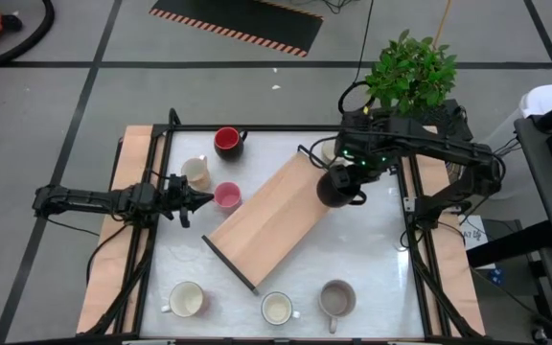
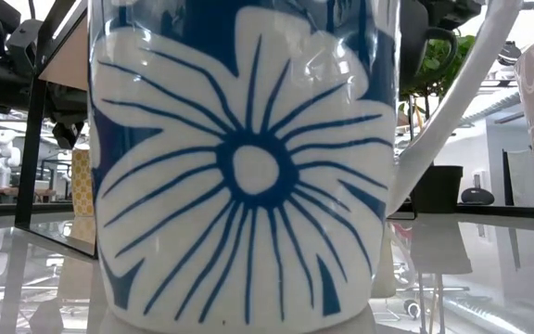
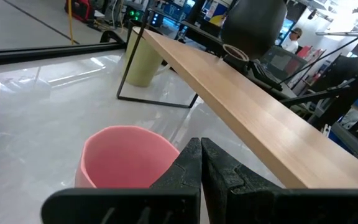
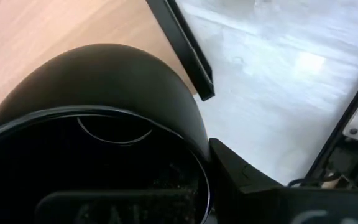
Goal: Place coffee mugs
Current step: Put the right black mug on top of the shelf
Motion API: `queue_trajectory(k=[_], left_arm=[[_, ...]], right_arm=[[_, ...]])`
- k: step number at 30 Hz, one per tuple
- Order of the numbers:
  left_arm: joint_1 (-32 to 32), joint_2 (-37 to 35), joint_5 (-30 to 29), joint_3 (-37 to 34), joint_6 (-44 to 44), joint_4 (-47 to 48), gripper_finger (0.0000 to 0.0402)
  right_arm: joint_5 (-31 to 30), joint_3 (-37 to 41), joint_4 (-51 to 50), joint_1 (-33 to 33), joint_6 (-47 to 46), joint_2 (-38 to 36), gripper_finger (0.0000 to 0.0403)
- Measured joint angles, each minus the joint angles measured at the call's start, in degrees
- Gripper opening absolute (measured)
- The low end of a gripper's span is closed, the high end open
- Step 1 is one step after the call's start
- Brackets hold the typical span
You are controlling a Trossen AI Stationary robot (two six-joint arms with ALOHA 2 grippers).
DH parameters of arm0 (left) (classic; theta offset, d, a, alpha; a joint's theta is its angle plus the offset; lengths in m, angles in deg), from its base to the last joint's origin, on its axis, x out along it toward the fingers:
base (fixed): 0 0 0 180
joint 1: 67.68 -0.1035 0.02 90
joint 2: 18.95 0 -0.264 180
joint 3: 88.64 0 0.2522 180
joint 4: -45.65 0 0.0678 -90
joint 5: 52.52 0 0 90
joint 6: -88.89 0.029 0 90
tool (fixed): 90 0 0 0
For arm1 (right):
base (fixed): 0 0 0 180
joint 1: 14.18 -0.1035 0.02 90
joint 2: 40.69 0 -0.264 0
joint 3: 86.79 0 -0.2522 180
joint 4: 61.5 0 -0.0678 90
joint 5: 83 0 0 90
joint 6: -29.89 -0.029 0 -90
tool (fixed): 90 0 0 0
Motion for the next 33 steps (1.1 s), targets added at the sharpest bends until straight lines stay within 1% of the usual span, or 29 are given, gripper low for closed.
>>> queue_trajectory(k=[3, 12, 18, 24, 30, 33], left_arm=[[0.02, 0.0, 0.0, 0.0, -0.11, 0.0, 0.0001], [0.02, 0.0, 0.0, 0.0, 0.09, 0.04, 0.0001], [0.0, 0.0, -0.02, 0.0, 0.11, -0.75, 0.0001], [0.01, -0.01, -0.02, 0.0, 0.22, -1.44, 0.0001], [0.01, -0.02, -0.04, 0.0, 2.19, -6.03, 0.0001], [0.02, -0.02, -0.04, 0.02, 3.76, -8.46, 0.0001]], right_arm=[[-1.68, 0.0, 0.09, 0.29, 0.29, 0.07, 0.0006], [-1.64, 0.0, 0.01, 2.24, 3.2, 0.07, 0.0008], [-2.79, 0.0, 0.07, 2.79, 5.22, 0.38, 0.0008], [-2.86, 0.0, 0.05, 3.43, 5.86, 0.38, 0.0008], [-2.7, 0.84, 0.28, 3.43, 6.21, 0.31, 0.0008], [-1.18, 2.48, 0.37, 3.43, 6.17, 0.33, 0.0008]])
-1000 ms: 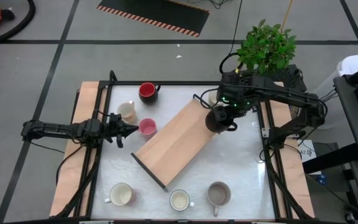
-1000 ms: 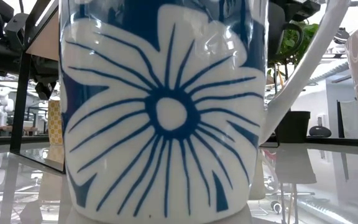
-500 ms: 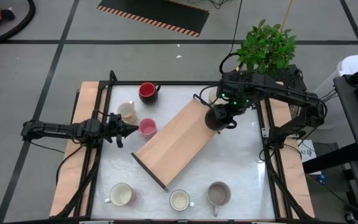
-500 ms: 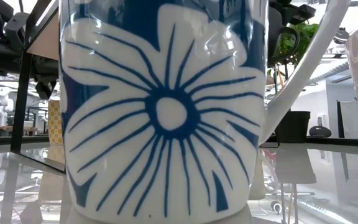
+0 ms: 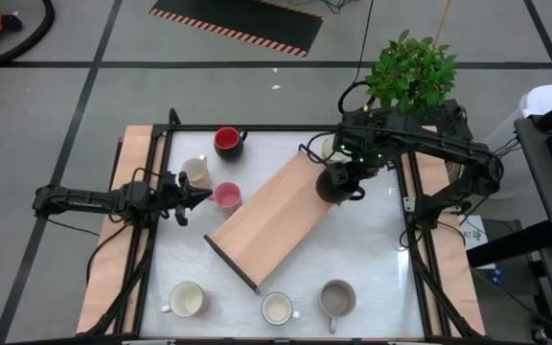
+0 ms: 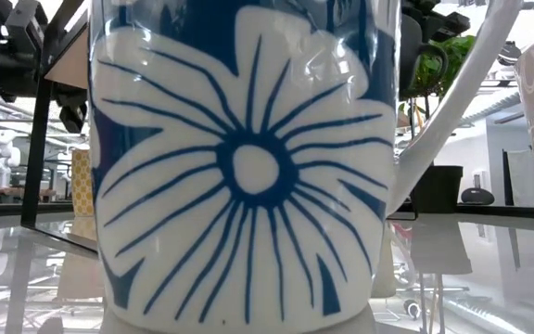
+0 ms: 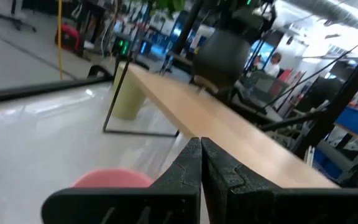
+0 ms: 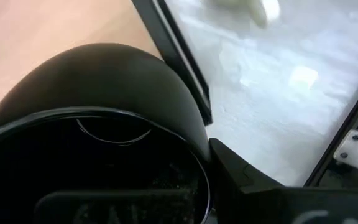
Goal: Place coffee mugs
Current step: Put the right black mug on top of the shelf
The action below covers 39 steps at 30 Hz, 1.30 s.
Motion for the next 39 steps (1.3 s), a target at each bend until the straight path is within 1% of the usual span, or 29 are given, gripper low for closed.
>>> queue_trajectory(k=[3, 8, 16, 27, 33, 39], left_arm=[[0.0, 0.0, -0.02, 0.0, 0.19, -0.71, 0.0001], [0.0, 0.0, -0.02, 0.0, -0.48, -0.68, 0.0001], [-0.01, 0.0, -0.01, 0.0, -0.48, -0.46, 0.0001], [0.0, 0.0, 0.0, 0.0, -0.5, -0.44, 0.0001], [-0.02, 0.0, -0.71, 0.0, -0.46, -0.44, 0.0001], [-0.01, 0.0, -1.01, 0.0, -0.5, -0.45, 0.0001]], right_arm=[[1.29, 1.54, -0.21, -0.02, -0.12, 0.07, 0.0009], [1.27, 2.02, -0.06, -0.04, -0.39, -0.04, 0.0011], [0.38, 2.13, 0.02, -0.02, -0.85, 0.03, 0.0046], [-0.3, 2.13, 2.02, -0.02, -1.88, 0.03, 0.0069], [-0.28, 2.13, 2.77, -0.14, -2.7, 0.05, 0.0073], [-0.24, 2.13, 5.88, -0.15, -4.69, 0.05, 0.0073]])
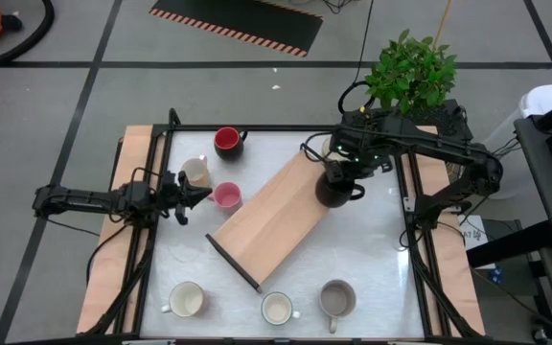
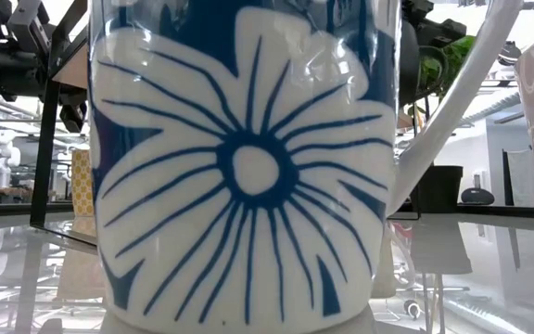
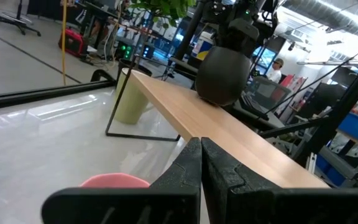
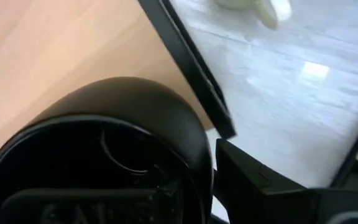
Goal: Place coffee mugs
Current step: Put the right black mug on top of the shelf
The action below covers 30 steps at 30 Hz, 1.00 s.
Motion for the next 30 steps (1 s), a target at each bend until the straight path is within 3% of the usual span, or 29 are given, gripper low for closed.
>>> queue_trajectory(k=[15, 30], left_arm=[[0.01, 0.0, -0.02, 0.0, -0.37, -0.01, 0.0001], [0.01, 0.02, -0.02, 0.0, -0.17, 0.05, 0.0001]], right_arm=[[-0.08, 0.0, 2.2, 0.0, -0.22, -0.42, 0.0087], [-0.02, 0.0, 3.53, 0.11, -2.6, -1.01, 0.0222]])
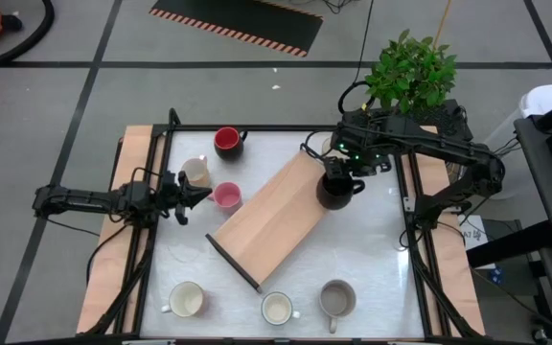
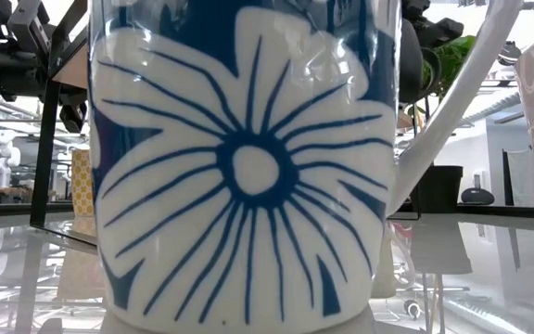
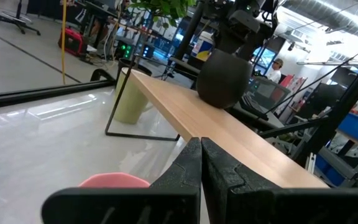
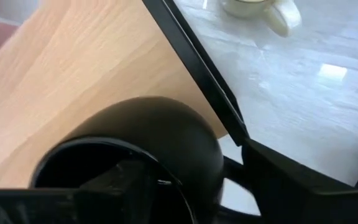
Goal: Place coffee mugs
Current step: Put the right black mug on top of the shelf
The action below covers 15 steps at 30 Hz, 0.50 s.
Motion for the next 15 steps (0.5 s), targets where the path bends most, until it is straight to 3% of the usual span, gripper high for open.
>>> queue_trajectory(k=[5, 15], left_arm=[[-0.02, -0.02, 0.0, 0.0, -0.04, 0.0, 0.0001], [-0.01, -0.01, 0.0, 0.0, -0.15, -0.02, 0.0001]], right_arm=[[0.0, 0.0, 0.81, 0.02, -0.13, 0.0, 0.0239], [0.0, 0.0, 2.93, 0.04, -0.36, 0.0, 0.0227]])
